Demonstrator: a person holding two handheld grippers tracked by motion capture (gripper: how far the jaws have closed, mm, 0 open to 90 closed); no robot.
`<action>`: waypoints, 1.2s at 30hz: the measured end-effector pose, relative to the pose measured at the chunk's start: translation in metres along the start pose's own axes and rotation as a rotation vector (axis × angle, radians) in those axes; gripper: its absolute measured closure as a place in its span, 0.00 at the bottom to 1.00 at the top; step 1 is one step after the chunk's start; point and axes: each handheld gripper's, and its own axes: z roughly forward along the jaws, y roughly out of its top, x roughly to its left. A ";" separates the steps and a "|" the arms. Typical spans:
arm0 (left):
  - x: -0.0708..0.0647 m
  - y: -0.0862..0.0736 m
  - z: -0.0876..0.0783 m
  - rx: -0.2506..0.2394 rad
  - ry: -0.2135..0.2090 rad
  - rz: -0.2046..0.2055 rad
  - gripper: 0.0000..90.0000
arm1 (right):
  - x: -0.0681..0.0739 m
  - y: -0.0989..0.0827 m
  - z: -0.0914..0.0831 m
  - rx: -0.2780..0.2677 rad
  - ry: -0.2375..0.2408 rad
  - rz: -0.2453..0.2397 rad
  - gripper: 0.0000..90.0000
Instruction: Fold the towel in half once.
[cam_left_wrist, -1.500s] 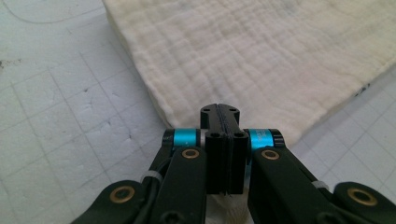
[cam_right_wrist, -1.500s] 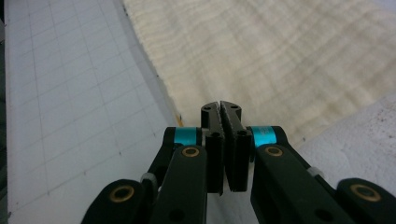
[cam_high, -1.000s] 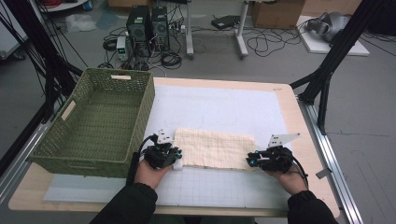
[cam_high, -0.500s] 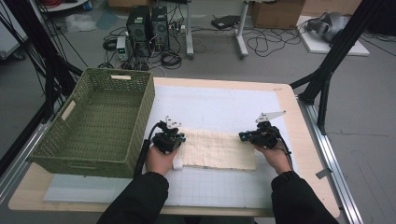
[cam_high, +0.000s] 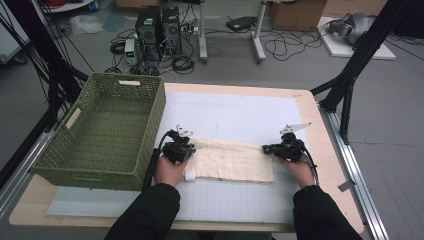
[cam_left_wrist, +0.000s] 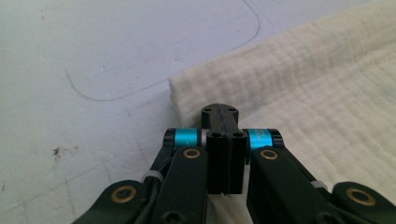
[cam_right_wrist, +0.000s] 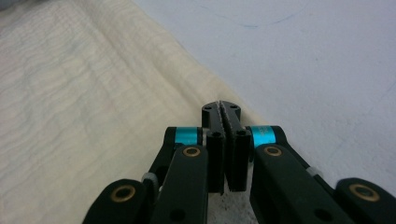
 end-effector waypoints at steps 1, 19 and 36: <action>0.000 0.000 0.000 -0.002 -0.002 -0.002 0.99 | -0.001 -0.001 0.000 -0.006 -0.004 -0.002 0.98; 0.008 0.022 -0.013 -0.106 -0.041 -0.038 0.80 | 0.005 0.015 -0.014 -0.050 0.005 -0.023 0.70; 0.021 0.029 0.000 -0.066 -0.011 -0.066 0.75 | -0.002 0.016 -0.017 -0.022 -0.024 -0.014 0.63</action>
